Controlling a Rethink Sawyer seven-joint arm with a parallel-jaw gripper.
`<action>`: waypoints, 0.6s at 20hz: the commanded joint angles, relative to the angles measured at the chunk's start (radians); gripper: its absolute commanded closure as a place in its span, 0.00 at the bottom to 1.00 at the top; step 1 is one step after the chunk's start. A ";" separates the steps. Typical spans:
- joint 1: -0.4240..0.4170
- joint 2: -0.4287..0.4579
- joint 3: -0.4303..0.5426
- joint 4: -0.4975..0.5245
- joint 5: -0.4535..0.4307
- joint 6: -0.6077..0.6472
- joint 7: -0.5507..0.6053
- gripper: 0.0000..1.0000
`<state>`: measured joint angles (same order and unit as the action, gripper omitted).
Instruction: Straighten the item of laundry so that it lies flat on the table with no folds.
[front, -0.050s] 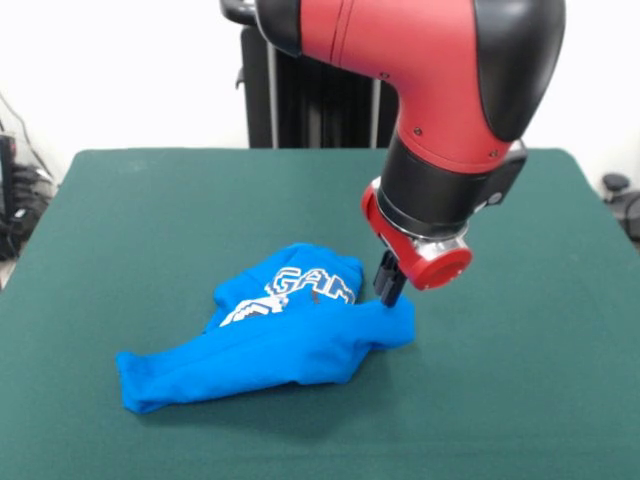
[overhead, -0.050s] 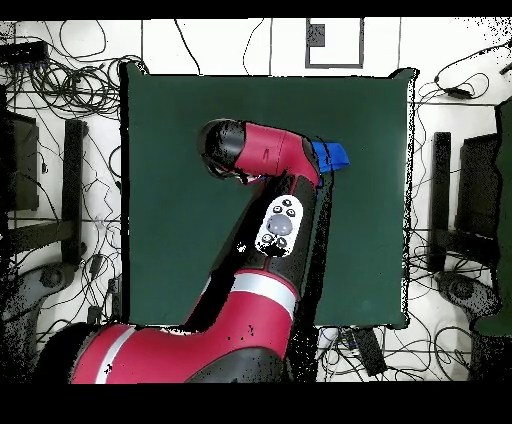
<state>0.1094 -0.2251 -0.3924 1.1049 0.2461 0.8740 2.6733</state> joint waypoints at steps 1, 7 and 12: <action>0.005 0.033 0.095 0.083 0.043 -0.041 0.171 1.00; 0.001 0.054 0.100 0.078 0.045 -0.045 0.174 1.00; -0.003 0.059 0.105 0.082 0.050 -0.055 0.168 1.00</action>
<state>0.1051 -0.1878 -0.3923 1.1070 0.2470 0.8738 2.6733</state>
